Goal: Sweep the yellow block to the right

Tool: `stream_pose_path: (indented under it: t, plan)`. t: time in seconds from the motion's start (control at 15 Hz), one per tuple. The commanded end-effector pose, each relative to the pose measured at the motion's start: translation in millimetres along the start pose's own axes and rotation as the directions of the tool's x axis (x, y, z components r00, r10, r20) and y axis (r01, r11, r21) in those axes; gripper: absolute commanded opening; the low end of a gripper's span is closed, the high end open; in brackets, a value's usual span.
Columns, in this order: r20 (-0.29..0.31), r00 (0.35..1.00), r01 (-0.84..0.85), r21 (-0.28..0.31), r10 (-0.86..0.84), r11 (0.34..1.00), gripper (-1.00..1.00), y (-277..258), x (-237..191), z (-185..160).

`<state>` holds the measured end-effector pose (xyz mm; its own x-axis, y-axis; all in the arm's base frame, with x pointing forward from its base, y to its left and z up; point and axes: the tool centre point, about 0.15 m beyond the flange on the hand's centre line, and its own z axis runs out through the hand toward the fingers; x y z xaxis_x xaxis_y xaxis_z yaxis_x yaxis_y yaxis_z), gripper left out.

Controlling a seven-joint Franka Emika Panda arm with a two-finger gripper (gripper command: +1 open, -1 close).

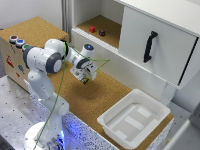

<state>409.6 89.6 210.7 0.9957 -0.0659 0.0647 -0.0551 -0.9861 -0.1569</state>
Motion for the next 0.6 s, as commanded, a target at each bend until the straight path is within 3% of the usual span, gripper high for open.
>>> stream_pose_path:
  t: [0.0,0.53]
  plan:
    - [0.011,1.000,0.016,-0.013,-0.016,1.000,-1.00,28,-5,-5]
    - [-0.006,0.999,-0.038,-0.021,0.038,0.999,-1.00,95,-5,-10]
